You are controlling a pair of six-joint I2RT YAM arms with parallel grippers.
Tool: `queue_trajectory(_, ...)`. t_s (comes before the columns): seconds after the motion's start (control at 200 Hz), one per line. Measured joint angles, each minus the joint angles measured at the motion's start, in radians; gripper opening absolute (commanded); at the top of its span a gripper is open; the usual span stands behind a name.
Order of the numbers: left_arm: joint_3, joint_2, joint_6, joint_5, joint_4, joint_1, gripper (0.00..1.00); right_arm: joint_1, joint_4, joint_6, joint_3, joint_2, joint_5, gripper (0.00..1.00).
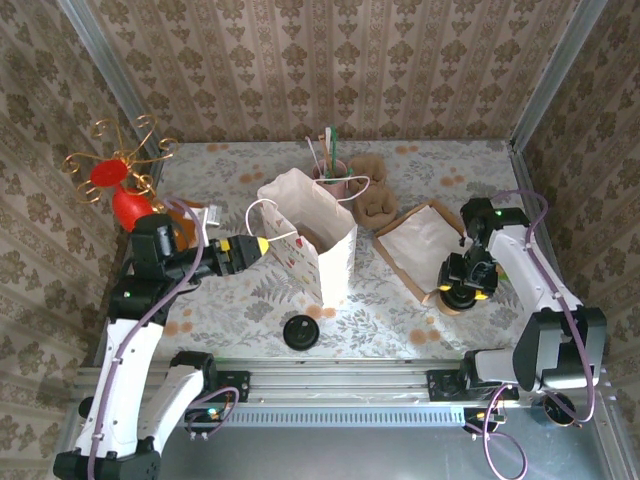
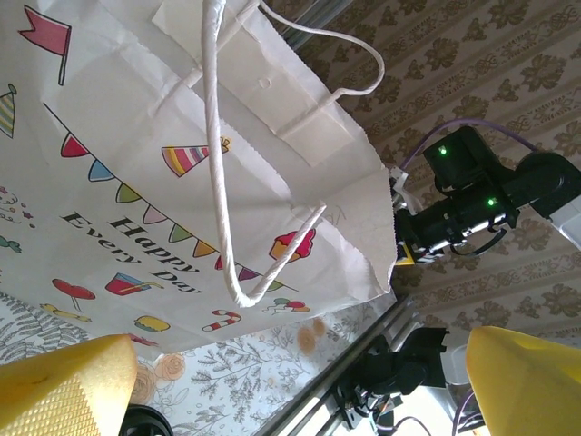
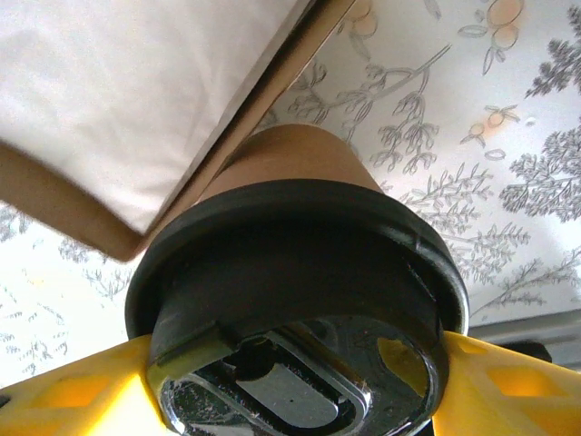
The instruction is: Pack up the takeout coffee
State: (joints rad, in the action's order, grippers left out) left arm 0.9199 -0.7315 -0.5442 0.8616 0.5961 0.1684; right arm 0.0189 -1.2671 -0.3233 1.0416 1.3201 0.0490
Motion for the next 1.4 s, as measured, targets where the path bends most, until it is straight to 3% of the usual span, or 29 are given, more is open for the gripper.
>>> queue_trajectory(0.26,-0.011,0.024,-0.013,0.000,0.001,0.000,0.94,0.135,-0.135,-0.041,0.156,-0.048,-0.055,0.64)
queue_trajectory(0.475,-0.011,0.037,-0.025,-0.001,0.001,0.000,0.94,0.384,-0.205,-0.098,0.348,-0.036,-0.090,0.64)
queue_trajectory(0.665,-0.024,0.066,-0.043,-0.002,0.003,0.000,0.94,0.556,-0.167,-0.115,0.372,0.072,-0.064,0.64)
queue_trajectory(0.905,-0.024,0.094,-0.047,-0.013,0.027,0.000,0.94,0.610,-0.022,-0.095,0.272,0.208,-0.034,0.64)
queue_trajectory(1.395,-0.047,0.088,-0.085,-0.028,0.039,0.000,0.94,0.634,0.102,-0.039,0.173,0.228,-0.027,0.71)
